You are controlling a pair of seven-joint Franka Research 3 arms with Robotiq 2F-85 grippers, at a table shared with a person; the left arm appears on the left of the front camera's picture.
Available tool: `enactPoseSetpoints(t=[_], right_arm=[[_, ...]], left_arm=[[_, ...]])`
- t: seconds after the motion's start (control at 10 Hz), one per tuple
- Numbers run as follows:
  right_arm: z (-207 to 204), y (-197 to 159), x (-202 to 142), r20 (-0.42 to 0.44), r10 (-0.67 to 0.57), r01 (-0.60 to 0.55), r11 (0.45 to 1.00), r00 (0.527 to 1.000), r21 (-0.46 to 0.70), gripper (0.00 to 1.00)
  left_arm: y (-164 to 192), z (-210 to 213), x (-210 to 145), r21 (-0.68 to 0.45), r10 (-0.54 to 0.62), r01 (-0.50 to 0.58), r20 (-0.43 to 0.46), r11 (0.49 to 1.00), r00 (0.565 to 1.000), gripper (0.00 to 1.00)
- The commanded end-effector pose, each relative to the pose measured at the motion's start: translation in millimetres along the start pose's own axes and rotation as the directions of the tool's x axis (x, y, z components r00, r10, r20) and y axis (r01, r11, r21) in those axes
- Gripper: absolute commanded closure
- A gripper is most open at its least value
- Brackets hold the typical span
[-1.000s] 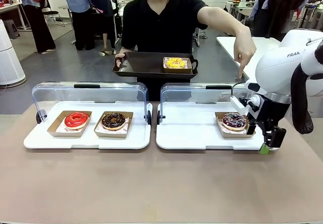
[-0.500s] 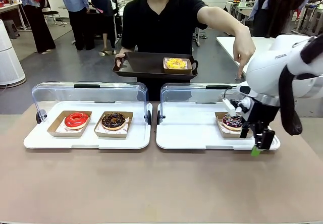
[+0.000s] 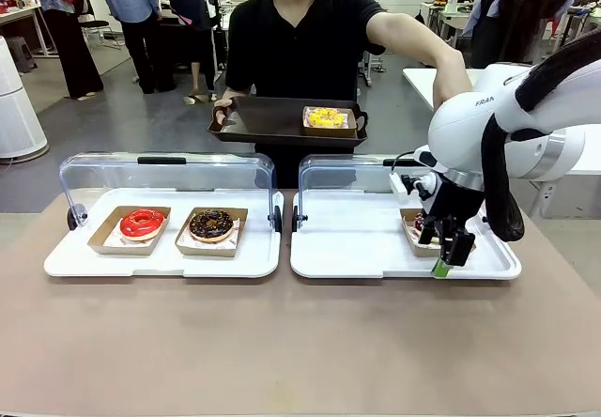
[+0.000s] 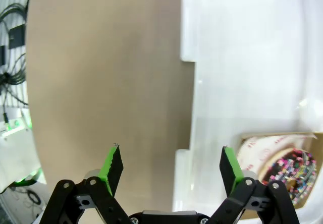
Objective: Provide the desired donut to the person.
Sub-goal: Pick up and lift the Paper togo box containing the Donut pointed at by the person.
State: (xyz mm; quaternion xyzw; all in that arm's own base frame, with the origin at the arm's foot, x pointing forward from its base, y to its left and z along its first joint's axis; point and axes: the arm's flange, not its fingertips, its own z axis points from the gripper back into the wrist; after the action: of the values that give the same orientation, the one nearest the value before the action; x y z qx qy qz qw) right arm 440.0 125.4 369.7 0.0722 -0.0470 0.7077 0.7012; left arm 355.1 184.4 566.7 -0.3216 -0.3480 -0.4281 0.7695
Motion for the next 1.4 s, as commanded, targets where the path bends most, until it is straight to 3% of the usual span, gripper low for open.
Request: enactPoseSetpoints(t=[0.0,1.3], right_arm=[[-12,-4,-2,-0.01,-0.054,0.053,0.997,0.998,-0.063,0.0],[-38,-38,3,-0.084,-0.083,0.073,0.991,0.993,-0.114,0.0]], left_arm=[[-1,0,0,-0.004,-0.004,0.004,0.016,1.0,1.0,0.0],[-1,0,0,-0.004,-0.004,0.004,0.016,1.0,1.0,0.0]])
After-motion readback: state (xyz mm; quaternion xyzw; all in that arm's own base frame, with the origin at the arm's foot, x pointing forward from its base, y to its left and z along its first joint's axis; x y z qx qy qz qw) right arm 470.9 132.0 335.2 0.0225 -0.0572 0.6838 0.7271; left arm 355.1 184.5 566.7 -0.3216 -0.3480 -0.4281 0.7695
